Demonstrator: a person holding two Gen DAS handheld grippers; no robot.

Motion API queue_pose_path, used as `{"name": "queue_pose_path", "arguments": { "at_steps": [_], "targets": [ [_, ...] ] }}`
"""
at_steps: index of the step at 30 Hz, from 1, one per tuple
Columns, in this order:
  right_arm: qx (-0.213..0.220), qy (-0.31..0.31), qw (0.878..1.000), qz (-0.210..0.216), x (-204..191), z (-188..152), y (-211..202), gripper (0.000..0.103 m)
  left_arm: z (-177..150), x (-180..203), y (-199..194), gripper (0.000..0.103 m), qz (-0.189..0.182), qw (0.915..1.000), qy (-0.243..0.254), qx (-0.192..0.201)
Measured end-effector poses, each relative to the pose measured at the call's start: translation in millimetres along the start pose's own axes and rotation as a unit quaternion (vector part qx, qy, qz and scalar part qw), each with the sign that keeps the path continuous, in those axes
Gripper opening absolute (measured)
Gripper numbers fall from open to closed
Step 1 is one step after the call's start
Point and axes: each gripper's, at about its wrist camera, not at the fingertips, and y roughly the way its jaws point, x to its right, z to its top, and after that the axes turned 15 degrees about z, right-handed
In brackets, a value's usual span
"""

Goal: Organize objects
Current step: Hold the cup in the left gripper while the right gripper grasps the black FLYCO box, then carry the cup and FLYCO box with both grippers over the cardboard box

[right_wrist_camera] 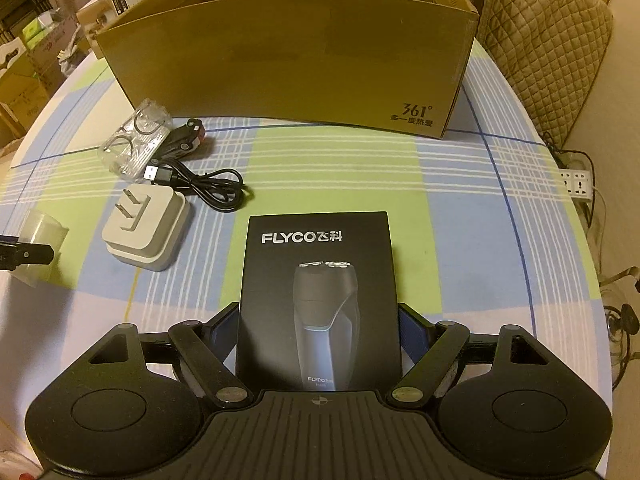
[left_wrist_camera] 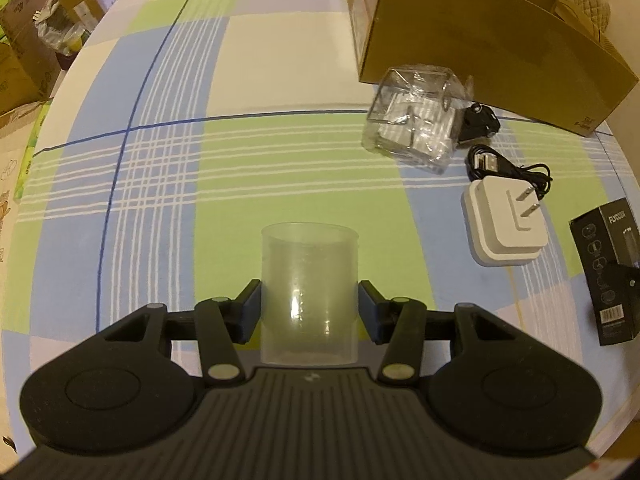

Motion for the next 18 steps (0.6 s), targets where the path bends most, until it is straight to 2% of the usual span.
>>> {"name": "queue_pose_path", "arguments": {
  "at_steps": [4, 11, 18],
  "targets": [
    [0.002, -0.001, 1.0, -0.003, 0.1, 1.4, -0.1, 0.077, 0.0, 2.0, -1.3, 0.046, -0.001, 1.0, 0.0, -0.001],
    [0.031, -0.014, 0.999, 0.01, -0.6, 4.5, -11.2, 0.076, 2.3, 3.9, -12.3, 0.046, -0.006, 0.9999, -0.003, 0.012],
    [0.054, -0.012, 0.998, 0.025, -2.3, 13.1, -27.9, 0.076, 11.3, 10.8, -32.4, 0.046, -0.025, 0.9991, -0.006, 0.035]
  ]
}}
